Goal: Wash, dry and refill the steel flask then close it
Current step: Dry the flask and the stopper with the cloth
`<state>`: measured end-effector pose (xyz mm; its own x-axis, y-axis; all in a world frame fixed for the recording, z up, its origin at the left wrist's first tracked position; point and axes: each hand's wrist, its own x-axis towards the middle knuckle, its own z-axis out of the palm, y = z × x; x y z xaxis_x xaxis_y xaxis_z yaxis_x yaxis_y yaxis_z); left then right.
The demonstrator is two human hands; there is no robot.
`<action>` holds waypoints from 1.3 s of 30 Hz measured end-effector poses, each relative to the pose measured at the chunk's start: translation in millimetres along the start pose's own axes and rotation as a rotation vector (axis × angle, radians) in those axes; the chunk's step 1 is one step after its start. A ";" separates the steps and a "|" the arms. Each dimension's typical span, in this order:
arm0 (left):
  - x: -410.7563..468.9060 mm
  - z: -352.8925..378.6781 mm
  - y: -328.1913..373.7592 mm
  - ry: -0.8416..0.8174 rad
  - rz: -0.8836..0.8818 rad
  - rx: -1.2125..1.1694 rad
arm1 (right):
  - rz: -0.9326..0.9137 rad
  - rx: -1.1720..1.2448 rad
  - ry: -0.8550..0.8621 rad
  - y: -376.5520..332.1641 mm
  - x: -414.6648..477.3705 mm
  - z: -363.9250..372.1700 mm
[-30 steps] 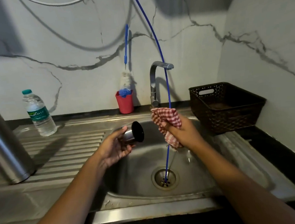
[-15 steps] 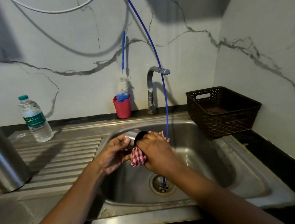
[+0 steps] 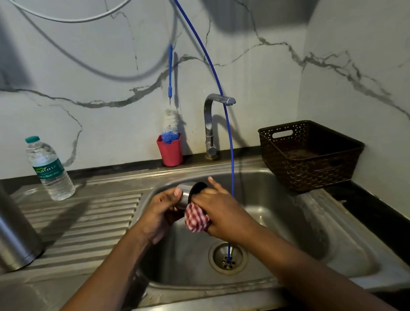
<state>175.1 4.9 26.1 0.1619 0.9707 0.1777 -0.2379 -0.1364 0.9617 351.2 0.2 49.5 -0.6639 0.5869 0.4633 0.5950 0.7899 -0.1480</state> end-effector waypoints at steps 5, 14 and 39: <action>-3.2 2.3 10.5 -0.012 -0.079 0.211 | -0.084 -0.103 -0.008 6.8 -3.1 1.3; -5.3 7.0 -5.0 0.001 0.109 0.381 | 0.321 0.506 0.093 6.2 -2.2 4.2; -1.3 0.4 -5.1 0.102 -0.226 0.390 | -0.035 0.034 -0.049 5.1 0.6 8.4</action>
<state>176.5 4.3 21.0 0.0683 0.9965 -0.0481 0.1738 0.0356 0.9841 350.0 6.1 41.7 -0.7059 0.5663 0.4255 0.5562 0.8151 -0.1622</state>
